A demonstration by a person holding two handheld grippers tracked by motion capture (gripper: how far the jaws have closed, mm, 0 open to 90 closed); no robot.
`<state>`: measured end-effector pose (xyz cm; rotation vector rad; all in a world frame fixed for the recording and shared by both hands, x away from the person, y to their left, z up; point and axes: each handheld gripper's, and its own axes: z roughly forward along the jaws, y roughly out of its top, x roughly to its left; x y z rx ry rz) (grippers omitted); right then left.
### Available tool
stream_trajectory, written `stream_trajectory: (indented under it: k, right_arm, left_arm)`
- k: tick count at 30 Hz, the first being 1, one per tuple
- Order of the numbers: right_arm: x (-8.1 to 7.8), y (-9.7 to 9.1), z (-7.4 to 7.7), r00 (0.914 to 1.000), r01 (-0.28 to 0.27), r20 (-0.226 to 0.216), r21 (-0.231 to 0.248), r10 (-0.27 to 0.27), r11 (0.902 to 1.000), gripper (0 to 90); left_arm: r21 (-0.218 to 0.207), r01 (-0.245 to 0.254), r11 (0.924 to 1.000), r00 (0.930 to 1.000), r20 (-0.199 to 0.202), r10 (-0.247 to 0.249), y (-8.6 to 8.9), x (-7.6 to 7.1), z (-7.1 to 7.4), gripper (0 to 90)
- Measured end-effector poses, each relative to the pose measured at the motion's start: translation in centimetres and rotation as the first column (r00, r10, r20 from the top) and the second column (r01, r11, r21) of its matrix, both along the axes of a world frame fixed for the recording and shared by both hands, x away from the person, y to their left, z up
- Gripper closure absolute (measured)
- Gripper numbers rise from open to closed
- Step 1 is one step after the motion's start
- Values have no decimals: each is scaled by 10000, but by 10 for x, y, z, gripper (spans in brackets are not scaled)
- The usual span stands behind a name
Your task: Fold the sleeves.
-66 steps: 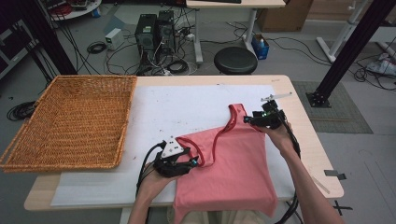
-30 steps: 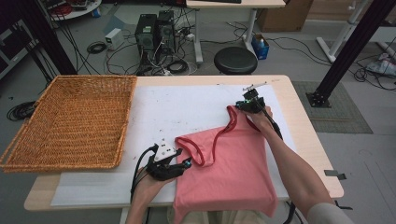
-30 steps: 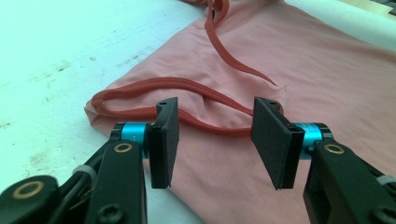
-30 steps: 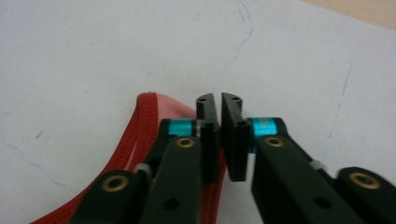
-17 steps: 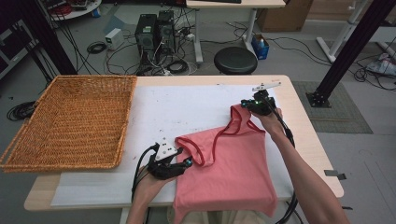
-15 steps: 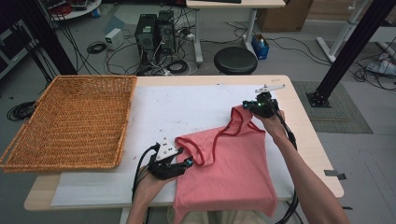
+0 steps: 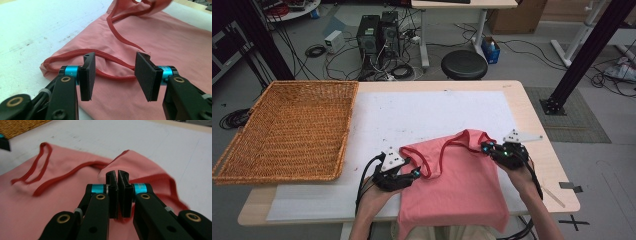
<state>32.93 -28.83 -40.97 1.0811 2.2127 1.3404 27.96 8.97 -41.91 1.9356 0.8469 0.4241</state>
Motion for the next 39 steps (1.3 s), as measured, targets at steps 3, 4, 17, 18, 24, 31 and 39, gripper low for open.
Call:
stream_trajectory:
  k: [3,4,17,18,24,31,39]
  right_arm:
    - [-20,-4,-8,9998,-175,-97,-120,174,9998,879]
    - [-26,-5,-11,9993,-326,-205,-154,323,9993,878]
    - [-65,-19,-42,9950,-118,-997,-390,79,9992,810]
    - [-66,-20,-40,9956,-88,-940,-350,55,9993,766]
    - [-73,-16,-24,9987,-459,-216,-268,453,9986,644]
    - [-63,4,-27,9955,-951,-81,-872,948,9916,589]
    - [-56,16,-41,9942,-1071,-289,-1752,1036,9787,800]
  left_arm:
    - [-3,-1,10000,10000,-30,1,0,0,-1,515]
    - [-28,-11,10000,10000,-38,11,0,0,-1,515]
    - [21,137,9999,9998,-143,-137,-6,-2,-7,515]
    - [22,162,9999,9998,-121,-161,-7,-3,-7,515]
    - [-97,690,9976,9976,-2,-690,-21,-2,-6,515]
    - [221,1310,9911,9913,-177,-1307,-46,4,-12,516]
    - [777,1659,9831,9854,-510,-1623,-58,6,-24,766]
